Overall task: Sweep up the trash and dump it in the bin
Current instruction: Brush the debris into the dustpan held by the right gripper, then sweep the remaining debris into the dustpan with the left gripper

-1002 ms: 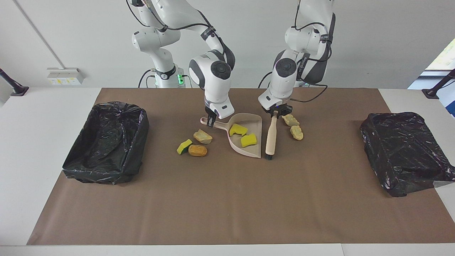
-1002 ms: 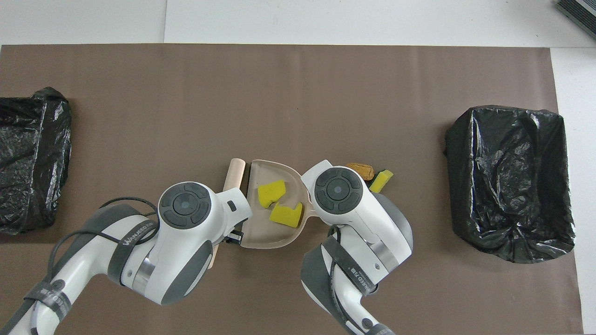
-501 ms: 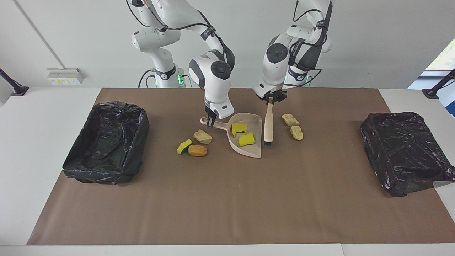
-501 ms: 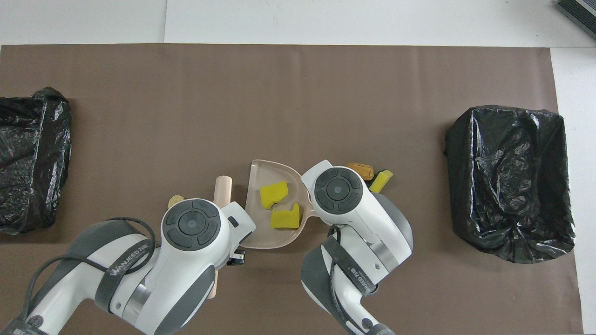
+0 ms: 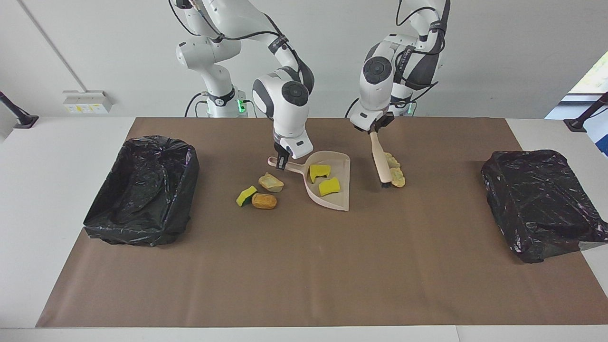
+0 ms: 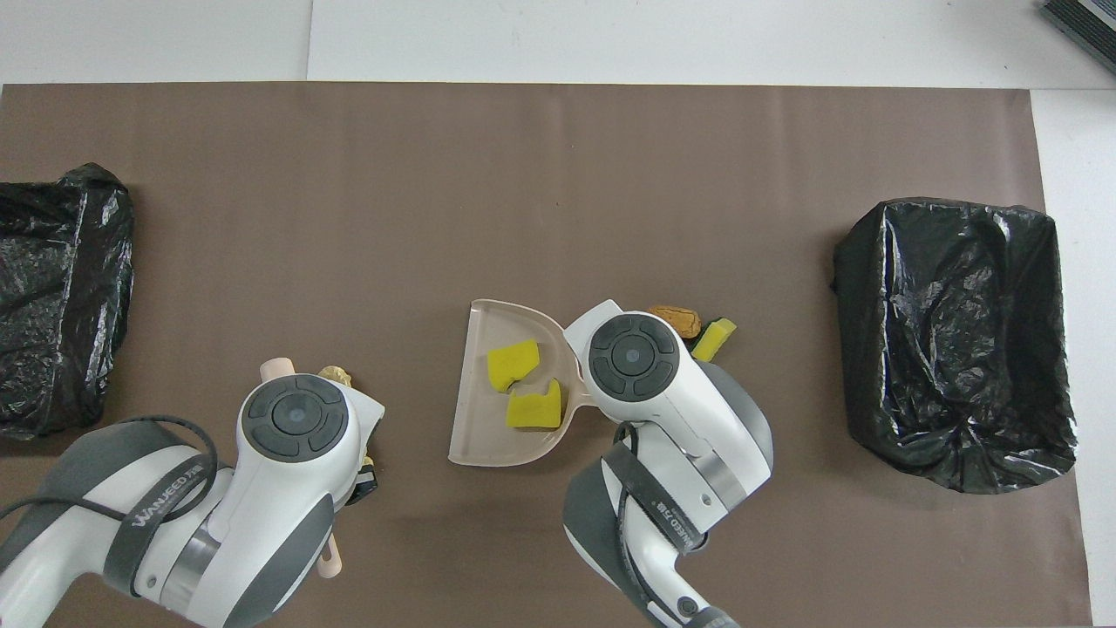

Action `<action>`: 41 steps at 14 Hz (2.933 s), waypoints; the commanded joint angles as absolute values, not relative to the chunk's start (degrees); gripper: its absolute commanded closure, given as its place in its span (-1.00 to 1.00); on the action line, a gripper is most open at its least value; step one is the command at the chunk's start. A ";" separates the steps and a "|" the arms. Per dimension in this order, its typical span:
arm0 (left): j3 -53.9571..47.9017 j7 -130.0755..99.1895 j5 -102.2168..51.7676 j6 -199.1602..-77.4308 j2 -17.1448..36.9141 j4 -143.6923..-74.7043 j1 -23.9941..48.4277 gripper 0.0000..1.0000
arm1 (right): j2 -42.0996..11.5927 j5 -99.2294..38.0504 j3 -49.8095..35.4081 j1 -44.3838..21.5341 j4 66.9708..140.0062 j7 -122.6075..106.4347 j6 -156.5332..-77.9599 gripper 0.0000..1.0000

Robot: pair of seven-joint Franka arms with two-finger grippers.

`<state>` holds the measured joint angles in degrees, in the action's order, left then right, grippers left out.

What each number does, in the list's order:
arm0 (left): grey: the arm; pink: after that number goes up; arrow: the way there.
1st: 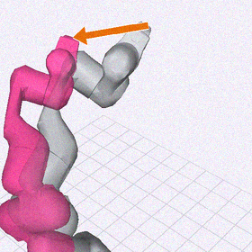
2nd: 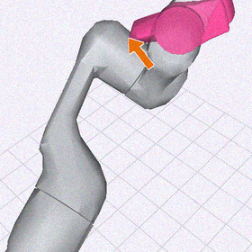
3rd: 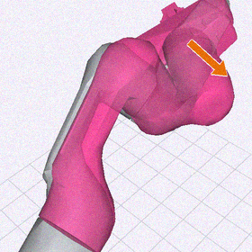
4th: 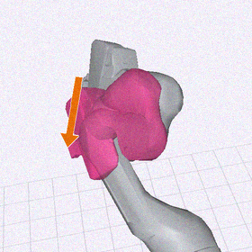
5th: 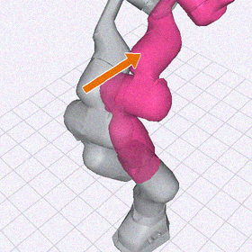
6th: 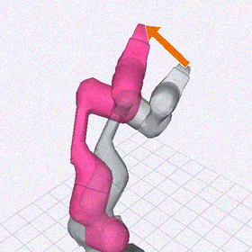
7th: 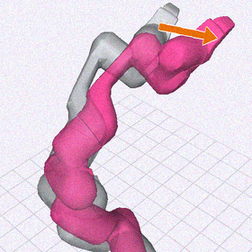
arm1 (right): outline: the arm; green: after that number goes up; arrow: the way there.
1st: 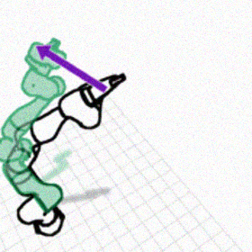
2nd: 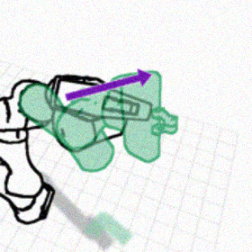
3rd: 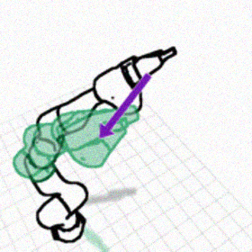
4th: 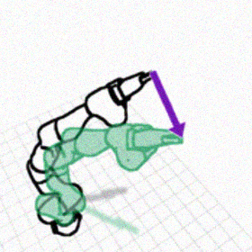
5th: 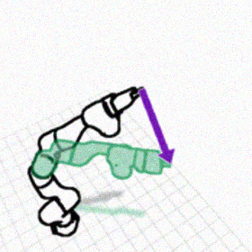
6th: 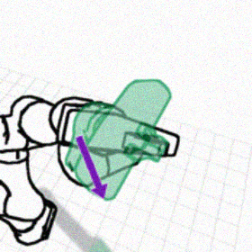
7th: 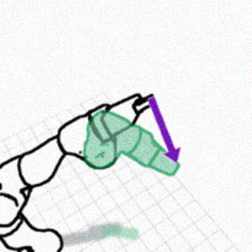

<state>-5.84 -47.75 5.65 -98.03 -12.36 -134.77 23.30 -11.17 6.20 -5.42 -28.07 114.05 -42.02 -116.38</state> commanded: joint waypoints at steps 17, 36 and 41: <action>-6.94 -20.22 -8.35 -121.82 -2.90 -133.25 33.21 1.00 | -10.90 7.82 -5.62 -27.95 113.91 -40.60 -116.63 1.00; -6.06 -64.95 -4.04 -101.31 -15.40 -141.41 32.44 1.00 | -11.07 7.82 -5.62 -27.86 113.29 -41.83 -116.54 1.00; -5.89 -53.56 -4.04 -112.05 -6.17 -137.74 29.81 1.00 | -11.07 7.82 -5.62 -27.77 113.29 -41.84 -116.54 1.00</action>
<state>-5.84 -58.20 -4.83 -109.86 -9.69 -140.50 31.96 -11.17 6.53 -5.41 -28.07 113.80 -42.02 -116.38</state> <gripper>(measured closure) 0.744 0.674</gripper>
